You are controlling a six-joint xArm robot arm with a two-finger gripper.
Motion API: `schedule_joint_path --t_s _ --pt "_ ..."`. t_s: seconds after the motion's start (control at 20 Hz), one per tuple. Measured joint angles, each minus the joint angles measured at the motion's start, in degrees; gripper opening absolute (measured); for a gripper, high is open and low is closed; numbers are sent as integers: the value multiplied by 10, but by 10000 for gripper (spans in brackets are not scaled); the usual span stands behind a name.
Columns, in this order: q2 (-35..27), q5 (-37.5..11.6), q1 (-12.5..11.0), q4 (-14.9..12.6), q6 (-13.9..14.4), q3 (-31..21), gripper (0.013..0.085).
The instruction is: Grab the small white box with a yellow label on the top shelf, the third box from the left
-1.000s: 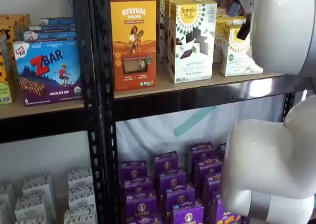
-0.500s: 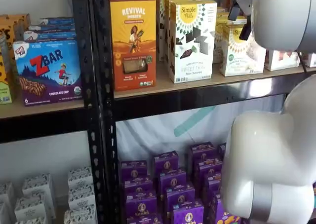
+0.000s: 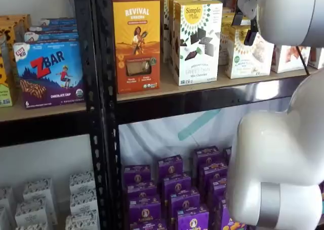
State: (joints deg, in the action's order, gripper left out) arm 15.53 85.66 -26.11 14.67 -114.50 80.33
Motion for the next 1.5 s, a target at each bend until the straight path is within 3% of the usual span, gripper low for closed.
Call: schedule_joint_path --t_s 0.3,0.8,1.3,1.5 --pt "-30 42 16 -39 15 40 850" --pt "-44 69 38 -95 30 57 850" --pt "-62 99 42 -111 34 87 850" --pt "-63 102 39 -106 32 90 730"
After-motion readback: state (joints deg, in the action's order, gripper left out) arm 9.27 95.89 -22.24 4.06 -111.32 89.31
